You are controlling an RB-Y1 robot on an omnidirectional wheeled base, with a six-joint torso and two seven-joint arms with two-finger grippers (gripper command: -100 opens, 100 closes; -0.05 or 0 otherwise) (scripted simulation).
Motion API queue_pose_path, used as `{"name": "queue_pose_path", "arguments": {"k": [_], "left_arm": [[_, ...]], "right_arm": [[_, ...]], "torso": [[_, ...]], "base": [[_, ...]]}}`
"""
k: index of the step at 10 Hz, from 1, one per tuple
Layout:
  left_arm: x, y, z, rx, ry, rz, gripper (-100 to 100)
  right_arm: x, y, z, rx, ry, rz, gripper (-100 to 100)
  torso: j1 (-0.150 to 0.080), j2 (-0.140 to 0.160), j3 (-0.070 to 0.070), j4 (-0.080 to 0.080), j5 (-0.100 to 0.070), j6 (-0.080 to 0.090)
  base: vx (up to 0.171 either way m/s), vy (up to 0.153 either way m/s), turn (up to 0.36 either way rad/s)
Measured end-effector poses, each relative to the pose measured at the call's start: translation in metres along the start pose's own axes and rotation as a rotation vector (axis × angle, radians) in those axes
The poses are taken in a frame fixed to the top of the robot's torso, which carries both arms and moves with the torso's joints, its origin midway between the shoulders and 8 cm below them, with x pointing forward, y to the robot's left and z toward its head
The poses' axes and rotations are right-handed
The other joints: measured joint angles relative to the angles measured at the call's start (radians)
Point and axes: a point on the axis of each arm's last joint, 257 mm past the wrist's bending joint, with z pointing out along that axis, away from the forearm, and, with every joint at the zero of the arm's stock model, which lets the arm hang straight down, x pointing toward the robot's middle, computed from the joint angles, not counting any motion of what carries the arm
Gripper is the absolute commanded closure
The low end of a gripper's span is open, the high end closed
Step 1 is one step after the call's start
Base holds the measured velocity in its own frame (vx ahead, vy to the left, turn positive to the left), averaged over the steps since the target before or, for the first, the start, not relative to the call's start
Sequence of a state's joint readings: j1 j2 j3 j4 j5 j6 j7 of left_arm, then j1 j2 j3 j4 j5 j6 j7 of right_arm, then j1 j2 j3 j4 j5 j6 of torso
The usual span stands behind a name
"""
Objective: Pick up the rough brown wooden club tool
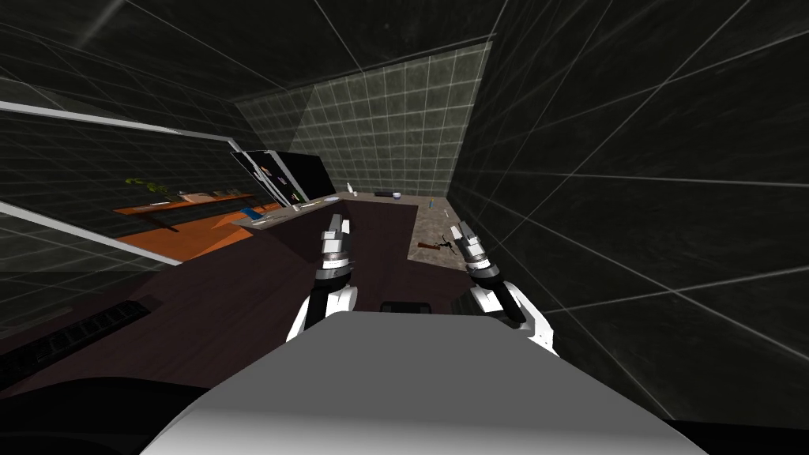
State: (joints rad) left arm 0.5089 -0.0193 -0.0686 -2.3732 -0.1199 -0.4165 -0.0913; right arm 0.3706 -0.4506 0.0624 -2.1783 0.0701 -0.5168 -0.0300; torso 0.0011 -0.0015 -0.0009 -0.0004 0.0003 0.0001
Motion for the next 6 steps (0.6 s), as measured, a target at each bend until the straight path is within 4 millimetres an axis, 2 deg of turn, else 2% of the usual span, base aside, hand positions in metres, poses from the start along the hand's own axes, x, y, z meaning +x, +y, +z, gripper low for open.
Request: {"name": "queue_pose_path", "arguments": {"k": [6], "left_arm": [[0.0000,0.0000,0.0000,0.000,0.000,0.000,0]], "right_arm": [[0.0000,-0.0001,-0.0001,0.000,0.001,-0.001,-100]], "torso": [[-0.001,0.001,0.001,0.000,0.000,0.000]], "base": [[-0.002,-0.001,-0.006]]}}
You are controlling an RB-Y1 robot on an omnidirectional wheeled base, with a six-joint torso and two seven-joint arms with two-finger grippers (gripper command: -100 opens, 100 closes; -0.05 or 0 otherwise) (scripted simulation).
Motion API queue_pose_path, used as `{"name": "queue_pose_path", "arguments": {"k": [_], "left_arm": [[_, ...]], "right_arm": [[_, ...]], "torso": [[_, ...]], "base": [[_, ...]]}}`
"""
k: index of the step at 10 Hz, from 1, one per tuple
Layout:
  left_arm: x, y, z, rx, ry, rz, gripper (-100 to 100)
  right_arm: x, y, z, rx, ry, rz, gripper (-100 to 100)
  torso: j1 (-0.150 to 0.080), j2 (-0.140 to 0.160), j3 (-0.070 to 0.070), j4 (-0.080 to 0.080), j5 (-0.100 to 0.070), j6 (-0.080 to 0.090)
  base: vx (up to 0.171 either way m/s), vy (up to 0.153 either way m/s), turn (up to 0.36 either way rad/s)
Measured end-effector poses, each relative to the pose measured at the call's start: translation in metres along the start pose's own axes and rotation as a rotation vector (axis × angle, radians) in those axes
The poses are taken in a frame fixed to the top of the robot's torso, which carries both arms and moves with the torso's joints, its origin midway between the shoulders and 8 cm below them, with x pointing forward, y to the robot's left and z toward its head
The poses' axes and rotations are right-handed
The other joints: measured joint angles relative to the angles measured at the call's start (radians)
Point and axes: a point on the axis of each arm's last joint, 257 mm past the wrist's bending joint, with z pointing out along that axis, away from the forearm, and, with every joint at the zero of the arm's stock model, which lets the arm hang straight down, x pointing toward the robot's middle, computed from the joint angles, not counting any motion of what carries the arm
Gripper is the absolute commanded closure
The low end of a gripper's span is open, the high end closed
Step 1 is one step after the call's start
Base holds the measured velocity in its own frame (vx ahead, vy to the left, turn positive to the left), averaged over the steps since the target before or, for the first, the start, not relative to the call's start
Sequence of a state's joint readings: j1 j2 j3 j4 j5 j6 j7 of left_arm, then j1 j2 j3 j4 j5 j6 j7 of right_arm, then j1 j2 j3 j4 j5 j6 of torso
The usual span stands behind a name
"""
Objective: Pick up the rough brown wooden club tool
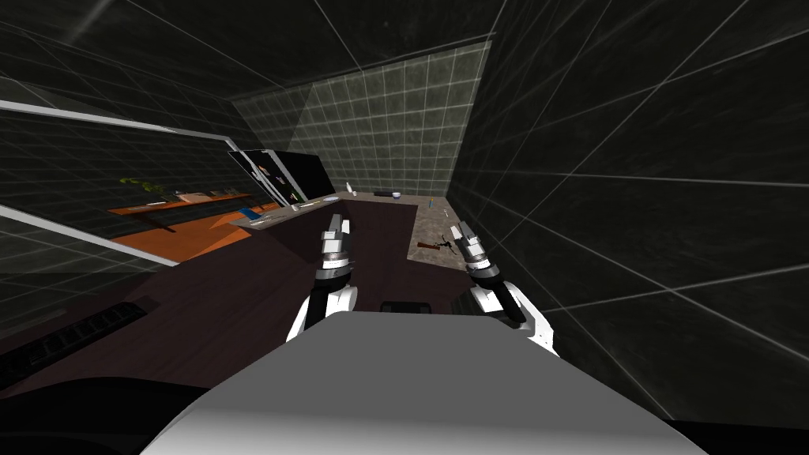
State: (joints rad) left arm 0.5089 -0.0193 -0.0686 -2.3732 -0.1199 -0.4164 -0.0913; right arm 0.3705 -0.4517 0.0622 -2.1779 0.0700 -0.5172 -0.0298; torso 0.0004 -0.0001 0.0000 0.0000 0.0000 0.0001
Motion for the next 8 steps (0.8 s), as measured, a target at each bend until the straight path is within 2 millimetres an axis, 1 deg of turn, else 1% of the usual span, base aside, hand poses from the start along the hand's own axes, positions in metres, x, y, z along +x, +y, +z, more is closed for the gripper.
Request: {"name": "queue_pose_path", "arguments": {"k": [1,2,4,6,7,8], "left_arm": [[0.000,0.000,0.000,0.000,0.000,0.000,0],[0.000,0.000,0.000,0.000,0.000,0.000,0],[0.000,0.000,0.000,0.000,0.000,0.000,0],[0.000,0.000,0.000,0.000,0.000,0.000,0],[0.000,0.000,0.000,0.000,0.000,0.000,0],[0.000,0.000,0.000,0.000,0.000,0.000,0]], "right_arm": [[0.000,0.000,0.000,0.000,0.000,0.000,-100],[0.001,-0.005,-0.003,0.016,0.014,-0.014,-100],[0.002,-0.021,-0.009,0.057,0.051,-0.057,-100],[0.003,-0.039,-0.023,0.110,0.103,-0.112,-100],[0.007,-0.051,-0.031,0.142,0.134,-0.144,-100],[0.007,-0.056,-0.034,0.155,0.150,-0.162,-100]], "torso": [[0.000,0.000,0.000,0.000,0.000,0.000],[0.001,0.000,0.000,0.000,0.000,0.000],[0.002,-0.003,-0.002,-0.001,0.001,0.000],[0.003,-0.004,-0.002,-0.001,0.001,0.000],[0.003,-0.005,-0.003,-0.001,0.001,-0.001],[0.002,-0.003,-0.002,-0.001,0.001,0.000]], "base": [[0.006,0.031,0.144],[0.030,0.041,0.193],[0.053,0.040,0.191],[0.066,0.049,0.233],[0.031,0.023,0.108],[0.003,0.002,0.011]]}}
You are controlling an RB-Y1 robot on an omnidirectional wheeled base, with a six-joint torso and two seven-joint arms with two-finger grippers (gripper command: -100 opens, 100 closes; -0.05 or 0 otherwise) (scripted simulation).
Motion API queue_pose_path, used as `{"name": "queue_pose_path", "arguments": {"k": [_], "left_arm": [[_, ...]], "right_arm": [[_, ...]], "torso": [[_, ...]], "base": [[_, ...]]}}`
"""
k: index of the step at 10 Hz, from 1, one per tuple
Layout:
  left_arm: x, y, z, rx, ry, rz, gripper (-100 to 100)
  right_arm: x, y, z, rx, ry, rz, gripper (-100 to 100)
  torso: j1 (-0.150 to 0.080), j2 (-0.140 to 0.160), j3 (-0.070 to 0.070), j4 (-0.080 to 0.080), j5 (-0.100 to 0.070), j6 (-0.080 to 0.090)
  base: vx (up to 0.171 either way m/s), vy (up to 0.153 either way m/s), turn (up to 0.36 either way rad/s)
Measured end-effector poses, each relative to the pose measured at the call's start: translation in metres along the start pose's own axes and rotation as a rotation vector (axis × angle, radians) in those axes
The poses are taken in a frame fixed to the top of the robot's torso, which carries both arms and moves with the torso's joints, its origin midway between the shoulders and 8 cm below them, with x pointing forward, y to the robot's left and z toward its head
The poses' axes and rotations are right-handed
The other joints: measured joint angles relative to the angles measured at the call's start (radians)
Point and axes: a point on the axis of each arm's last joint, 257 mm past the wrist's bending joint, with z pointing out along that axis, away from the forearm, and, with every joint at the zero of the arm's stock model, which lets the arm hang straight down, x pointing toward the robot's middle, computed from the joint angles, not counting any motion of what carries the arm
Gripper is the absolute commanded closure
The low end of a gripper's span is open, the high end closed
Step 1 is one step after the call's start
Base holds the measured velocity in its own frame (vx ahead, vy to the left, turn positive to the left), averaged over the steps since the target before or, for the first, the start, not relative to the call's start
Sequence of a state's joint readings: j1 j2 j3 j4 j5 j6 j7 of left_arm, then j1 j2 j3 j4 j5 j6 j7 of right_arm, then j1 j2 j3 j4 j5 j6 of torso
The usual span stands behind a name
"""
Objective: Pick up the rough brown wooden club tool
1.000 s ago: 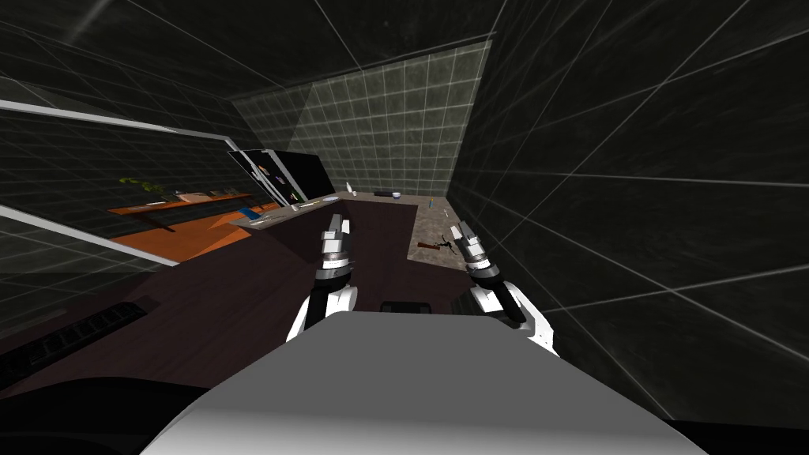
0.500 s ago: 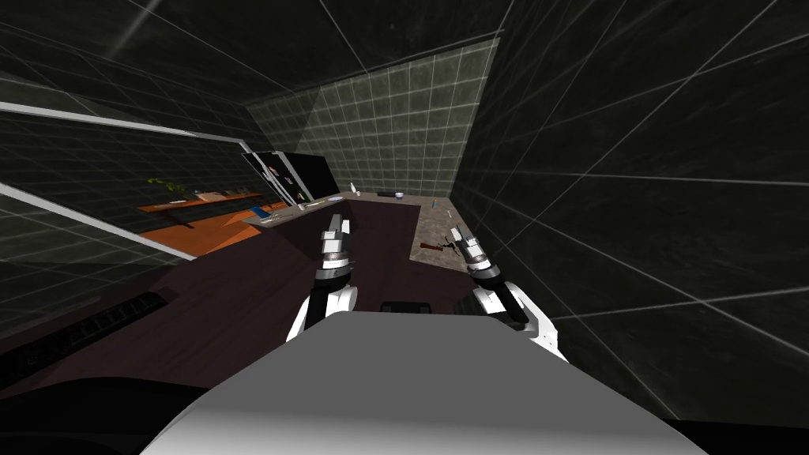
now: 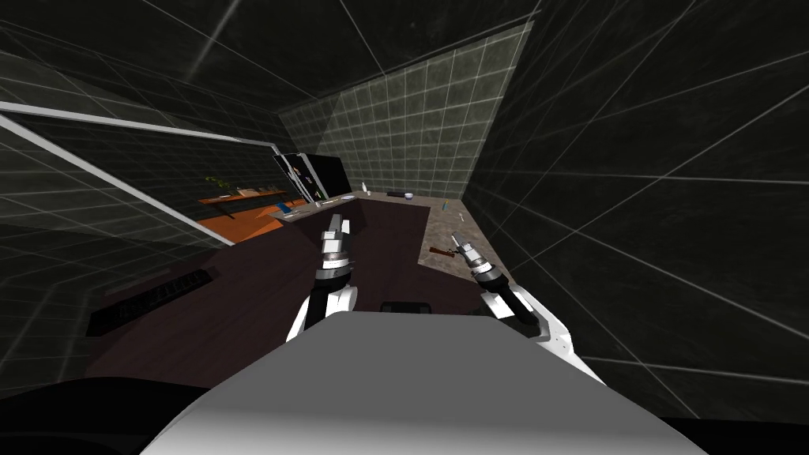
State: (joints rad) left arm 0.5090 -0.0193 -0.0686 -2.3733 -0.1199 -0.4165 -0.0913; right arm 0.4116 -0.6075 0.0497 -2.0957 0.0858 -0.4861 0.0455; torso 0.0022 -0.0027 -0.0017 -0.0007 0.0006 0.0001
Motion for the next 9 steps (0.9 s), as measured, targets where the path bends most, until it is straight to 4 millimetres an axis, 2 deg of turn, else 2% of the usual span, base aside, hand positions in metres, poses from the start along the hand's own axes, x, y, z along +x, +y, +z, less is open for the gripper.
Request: {"name": "queue_pose_path", "arguments": {"k": [7,9], "left_arm": [[0.0000,0.0000,0.0000,0.000,0.000,0.000,0],[0.0000,0.0000,0.0000,0.000,0.000,0.000,0]], "right_arm": [[-0.0003,-0.0022,-0.0017,0.007,0.006,-0.006,-100],[-0.0011,-0.0040,-0.0003,0.007,0.020,-0.028,-100]], "torso": [[-0.002,0.003,0.002,0.001,0.000,0.000],[-0.001,0.005,0.003,0.001,0.000,0.000]], "base": [[0.000,0.000,0.001],[-0.050,0.026,0.081]]}}
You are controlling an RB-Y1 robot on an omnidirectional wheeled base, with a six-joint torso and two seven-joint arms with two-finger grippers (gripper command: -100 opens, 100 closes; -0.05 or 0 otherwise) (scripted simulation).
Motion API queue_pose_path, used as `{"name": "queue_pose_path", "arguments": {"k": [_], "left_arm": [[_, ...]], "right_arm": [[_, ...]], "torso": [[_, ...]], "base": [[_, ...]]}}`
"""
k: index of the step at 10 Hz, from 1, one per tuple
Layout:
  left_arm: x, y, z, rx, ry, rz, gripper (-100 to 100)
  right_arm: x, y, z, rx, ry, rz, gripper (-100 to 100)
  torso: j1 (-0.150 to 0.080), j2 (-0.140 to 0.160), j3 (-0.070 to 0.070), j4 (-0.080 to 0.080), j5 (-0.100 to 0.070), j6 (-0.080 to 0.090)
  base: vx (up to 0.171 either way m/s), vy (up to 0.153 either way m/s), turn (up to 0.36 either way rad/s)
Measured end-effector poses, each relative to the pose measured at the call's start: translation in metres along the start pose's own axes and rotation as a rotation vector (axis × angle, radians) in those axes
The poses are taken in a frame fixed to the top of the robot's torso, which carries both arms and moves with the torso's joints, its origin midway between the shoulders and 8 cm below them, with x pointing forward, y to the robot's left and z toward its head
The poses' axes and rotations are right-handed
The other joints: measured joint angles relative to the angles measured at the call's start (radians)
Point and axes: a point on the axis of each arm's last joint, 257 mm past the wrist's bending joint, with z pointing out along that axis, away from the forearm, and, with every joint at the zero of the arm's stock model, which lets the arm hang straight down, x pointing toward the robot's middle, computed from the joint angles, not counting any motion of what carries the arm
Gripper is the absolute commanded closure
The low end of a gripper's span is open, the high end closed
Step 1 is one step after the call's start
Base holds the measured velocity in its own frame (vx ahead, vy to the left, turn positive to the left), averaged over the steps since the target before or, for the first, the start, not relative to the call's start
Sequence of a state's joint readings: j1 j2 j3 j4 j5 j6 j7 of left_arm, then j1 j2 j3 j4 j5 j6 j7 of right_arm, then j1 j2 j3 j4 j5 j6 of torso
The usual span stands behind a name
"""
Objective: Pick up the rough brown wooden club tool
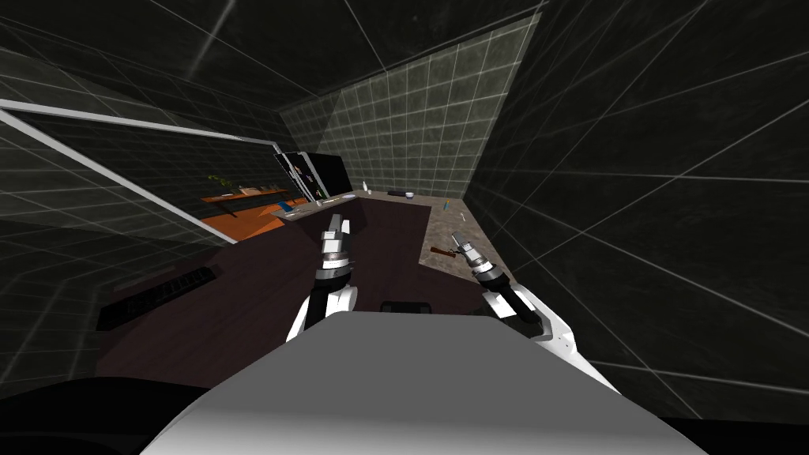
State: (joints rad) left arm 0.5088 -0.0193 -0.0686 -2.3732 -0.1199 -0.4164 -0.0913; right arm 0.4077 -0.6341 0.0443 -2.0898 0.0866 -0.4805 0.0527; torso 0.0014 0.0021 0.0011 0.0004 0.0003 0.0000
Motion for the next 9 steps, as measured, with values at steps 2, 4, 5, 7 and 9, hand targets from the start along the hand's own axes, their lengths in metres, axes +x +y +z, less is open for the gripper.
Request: {"name": "queue_pose_path", "arguments": {"k": [2,4,5,7,9], "left_arm": [[0.000,0.000,0.000,0.000,0.000,0.000,0],[0.000,0.000,0.000,0.000,0.000,0.000,0],[0.000,0.000,0.000,0.000,0.000,0.000,0],[0.000,0.000,0.000,0.000,0.000,0.000,0],[0.000,0.000,0.000,0.000,0.000,0.000,0]], "right_arm": [[-0.001,-0.004,0.002,0.006,0.032,-0.048,-100],[-0.001,-0.012,0.002,0.017,0.071,-0.101,-100],[0.000,-0.016,0.001,0.025,0.096,-0.130,-100],[0.001,-0.027,-0.003,0.043,0.149,-0.196,-100],[0.001,-0.036,-0.006,0.060,0.195,-0.250,-100]], "torso": [[0.002,0.003,0.002,0.001,0.000,0.000],[0.002,0.003,0.002,0.001,0.001,0.000],[0.002,0.002,0.001,0.001,0.001,0.000],[0.000,-0.002,-0.001,0.000,0.000,0.000],[-0.001,-0.003,-0.002,-0.001,0.000,0.000]], "base": [[-0.077,0.046,0.074],[-0.060,0.047,0.105],[-0.015,0.022,0.059],[0.027,0.014,0.093],[0.017,0.009,0.061]]}}
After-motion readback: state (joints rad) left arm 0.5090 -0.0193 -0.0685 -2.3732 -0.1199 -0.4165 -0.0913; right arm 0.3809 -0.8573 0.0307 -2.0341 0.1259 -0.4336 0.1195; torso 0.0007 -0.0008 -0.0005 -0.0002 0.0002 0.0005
